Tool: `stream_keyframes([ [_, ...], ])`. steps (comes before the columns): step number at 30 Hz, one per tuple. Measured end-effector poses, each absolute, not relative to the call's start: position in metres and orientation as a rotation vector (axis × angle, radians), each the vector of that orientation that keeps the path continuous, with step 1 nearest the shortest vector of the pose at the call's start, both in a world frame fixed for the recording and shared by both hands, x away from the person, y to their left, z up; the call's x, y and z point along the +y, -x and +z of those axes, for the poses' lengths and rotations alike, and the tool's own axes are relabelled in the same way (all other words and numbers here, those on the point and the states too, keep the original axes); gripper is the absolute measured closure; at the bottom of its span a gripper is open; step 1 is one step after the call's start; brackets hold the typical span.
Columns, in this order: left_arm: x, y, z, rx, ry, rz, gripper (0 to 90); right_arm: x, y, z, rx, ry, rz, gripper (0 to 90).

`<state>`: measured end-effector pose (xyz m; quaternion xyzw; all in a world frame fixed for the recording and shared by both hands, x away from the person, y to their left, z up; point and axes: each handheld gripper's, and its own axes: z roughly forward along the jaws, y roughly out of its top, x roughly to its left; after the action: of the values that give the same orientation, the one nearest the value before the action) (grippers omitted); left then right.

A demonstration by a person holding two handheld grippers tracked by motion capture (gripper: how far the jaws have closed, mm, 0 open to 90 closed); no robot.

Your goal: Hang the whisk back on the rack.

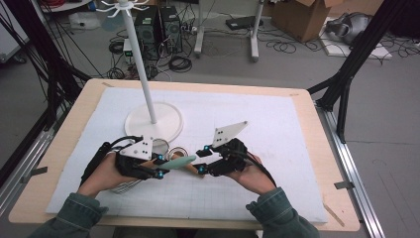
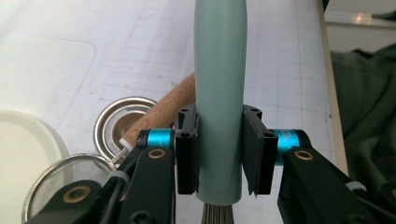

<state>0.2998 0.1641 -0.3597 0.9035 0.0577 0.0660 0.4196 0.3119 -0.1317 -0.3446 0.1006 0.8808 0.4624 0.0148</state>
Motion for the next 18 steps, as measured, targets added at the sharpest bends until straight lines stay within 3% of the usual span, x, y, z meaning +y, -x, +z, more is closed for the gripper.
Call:
stream_keyframes([
  [18,0.177,-0.302,-0.337,0.178,-2.11,0.14,69.5,-0.123,-0.313,-0.334,2.676,-0.334,1.597,45.1],
])
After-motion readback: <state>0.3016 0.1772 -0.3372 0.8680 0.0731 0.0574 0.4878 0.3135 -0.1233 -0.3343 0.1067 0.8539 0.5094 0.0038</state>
